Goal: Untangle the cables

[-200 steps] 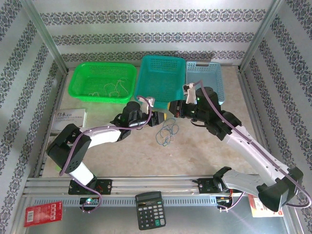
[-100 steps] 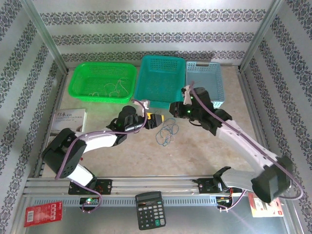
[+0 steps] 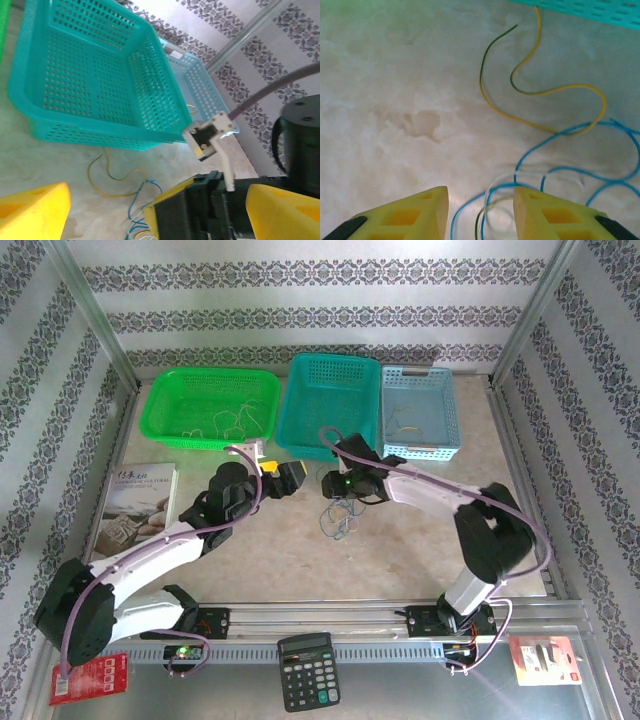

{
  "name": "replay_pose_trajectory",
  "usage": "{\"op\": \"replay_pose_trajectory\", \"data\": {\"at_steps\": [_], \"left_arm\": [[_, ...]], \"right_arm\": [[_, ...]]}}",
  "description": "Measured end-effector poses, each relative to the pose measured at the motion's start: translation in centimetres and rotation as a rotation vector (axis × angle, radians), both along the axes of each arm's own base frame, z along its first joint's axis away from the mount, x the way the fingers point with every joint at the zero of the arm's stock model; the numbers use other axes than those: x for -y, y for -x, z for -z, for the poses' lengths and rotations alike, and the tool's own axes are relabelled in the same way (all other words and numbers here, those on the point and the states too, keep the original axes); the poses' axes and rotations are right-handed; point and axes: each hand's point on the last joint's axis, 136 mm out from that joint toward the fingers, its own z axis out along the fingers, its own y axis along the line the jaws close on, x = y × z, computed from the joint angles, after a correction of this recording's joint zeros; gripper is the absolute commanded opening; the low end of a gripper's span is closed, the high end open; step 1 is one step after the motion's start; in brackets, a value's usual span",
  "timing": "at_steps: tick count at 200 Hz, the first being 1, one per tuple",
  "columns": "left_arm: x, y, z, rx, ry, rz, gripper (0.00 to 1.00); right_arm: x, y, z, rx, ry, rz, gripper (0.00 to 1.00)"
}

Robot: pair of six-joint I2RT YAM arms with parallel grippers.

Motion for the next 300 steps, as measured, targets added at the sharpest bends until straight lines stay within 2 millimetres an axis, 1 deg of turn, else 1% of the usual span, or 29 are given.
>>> {"op": "replay_pose_trajectory", "data": {"at_steps": [41, 56, 76, 108, 122, 155, 168, 181, 228, 249, 275, 300], "left_arm": [[-0.9, 0.2, 0.7, -0.026, -0.014, -0.035, 0.91], [-1.1, 0.3, 1.0, -0.033, -0.013, -0.041, 0.91], [-1.3, 0.5, 0.9, -0.035, -0.008, -0.047, 0.91], [-1.5, 0.5, 0.5, -0.026, -0.004, -0.057, 0.91], [-1.6, 0.5, 0.5, -0.026, -0.005, -0.061, 0.91], [-1.6, 0.4, 0.5, -0.026, -0.005, -0.061, 0.91], [-1.6, 0.4, 0.7, -0.029, -0.007, -0.061, 0.91], [-1.6, 0.3, 0.9, -0.034, -0.01, -0.062, 0.91], [-1.7, 0.2, 1.2, -0.042, -0.011, -0.067, 0.92], [-1.7, 0.2, 1.2, -0.044, -0.008, -0.068, 0.92], [-1.7, 0.2, 1.2, -0.046, -0.005, -0.069, 0.92], [-1.7, 0.2, 1.2, -0.048, -0.001, -0.07, 0.91]], "right_arm": [[-1.0, -2.8, 2.4, 0.007, 0.055, 0.02, 0.38], [-1.0, -3.4, 3.4, 0.011, 0.077, 0.026, 0.37], [-1.2, -3.9, 3.4, 0.031, 0.078, 0.034, 0.35], [-1.3, -3.6, 3.7, 0.054, 0.079, 0.031, 0.33], [-1.1, -2.6, 3.7, 0.056, 0.081, 0.022, 0.33], [0.1, 0.0, 3.8, 0.04, 0.091, 0.013, 0.34], [0.5, 0.7, 3.9, 0.033, 0.095, 0.013, 0.34], [0.8, 1.1, 4.0, 0.027, 0.098, 0.017, 0.34], [1.0, 0.8, 3.7, 0.042, 0.104, 0.028, 0.34], [0.8, 0.2, 3.7, 0.058, 0.11, 0.033, 0.33], [0.5, -0.6, 4.2, 0.069, 0.12, 0.03, 0.32], [0.7, -0.3, 4.8, 0.062, 0.126, 0.028, 0.3]]}}
